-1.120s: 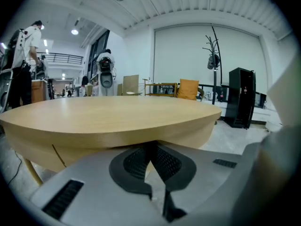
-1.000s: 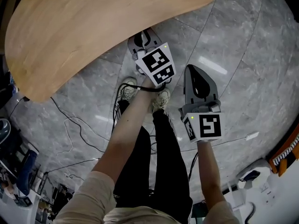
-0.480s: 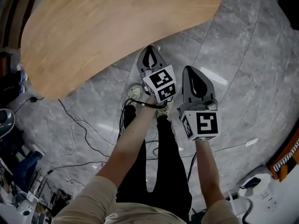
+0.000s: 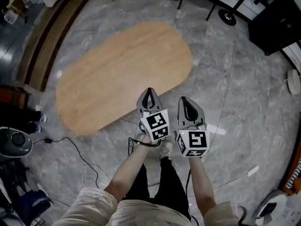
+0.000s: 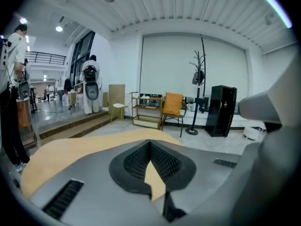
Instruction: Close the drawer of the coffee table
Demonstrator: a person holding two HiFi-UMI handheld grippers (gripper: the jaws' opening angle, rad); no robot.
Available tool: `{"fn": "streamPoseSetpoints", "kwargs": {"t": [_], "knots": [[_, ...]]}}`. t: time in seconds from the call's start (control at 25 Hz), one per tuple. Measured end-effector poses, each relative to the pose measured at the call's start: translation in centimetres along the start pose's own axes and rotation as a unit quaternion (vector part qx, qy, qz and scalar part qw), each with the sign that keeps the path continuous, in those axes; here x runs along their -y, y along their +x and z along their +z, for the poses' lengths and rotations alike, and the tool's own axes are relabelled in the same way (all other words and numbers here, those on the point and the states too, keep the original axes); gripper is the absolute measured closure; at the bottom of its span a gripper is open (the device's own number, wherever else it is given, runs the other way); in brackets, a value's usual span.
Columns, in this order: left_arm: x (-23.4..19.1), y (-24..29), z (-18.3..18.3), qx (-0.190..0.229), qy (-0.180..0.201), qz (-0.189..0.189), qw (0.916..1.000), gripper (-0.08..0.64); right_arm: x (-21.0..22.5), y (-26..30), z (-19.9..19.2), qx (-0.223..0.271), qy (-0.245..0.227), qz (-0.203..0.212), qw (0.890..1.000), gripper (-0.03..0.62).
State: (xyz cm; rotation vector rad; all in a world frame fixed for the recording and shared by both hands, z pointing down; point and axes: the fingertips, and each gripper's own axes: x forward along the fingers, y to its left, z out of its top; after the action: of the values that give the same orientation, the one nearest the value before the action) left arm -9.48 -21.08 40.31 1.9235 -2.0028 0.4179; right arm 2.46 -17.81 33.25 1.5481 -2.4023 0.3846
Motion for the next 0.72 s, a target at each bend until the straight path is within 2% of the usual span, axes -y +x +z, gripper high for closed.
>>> {"fn": "streamPoseSetpoints", "kwargs": {"t": [0.16,0.24,0.36,0.56,0.72], "knots": [[0.2,-6.6,11.8,0.054,0.018,-0.034,0.9978,0.551,-1.0,-3.6,9.5,0.051,0.014,-0.027,0.998,0.586],[0.8,-10.0,17.3,0.095,0.035,-0.053,0.9935,0.551,-1.3,-5.4,13.7,0.081,0.016,-0.04,0.996,0.586],[1.7,-15.9,23.4,0.141,0.059,-0.078,0.9851,0.551,-2.5,-9.1,18.5,0.11,0.013,-0.051,0.993,0.586],[2.5,-24.3,28.6,0.186,0.066,-0.132,0.9715,0.551,-4.7,-16.4,24.4,0.149,-0.008,-0.065,0.987,0.586],[2.3,-28.0,29.0,0.197,0.073,-0.162,0.9641,0.551,-5.8,-20.1,25.2,0.165,-0.009,-0.074,0.984,0.586]]}}
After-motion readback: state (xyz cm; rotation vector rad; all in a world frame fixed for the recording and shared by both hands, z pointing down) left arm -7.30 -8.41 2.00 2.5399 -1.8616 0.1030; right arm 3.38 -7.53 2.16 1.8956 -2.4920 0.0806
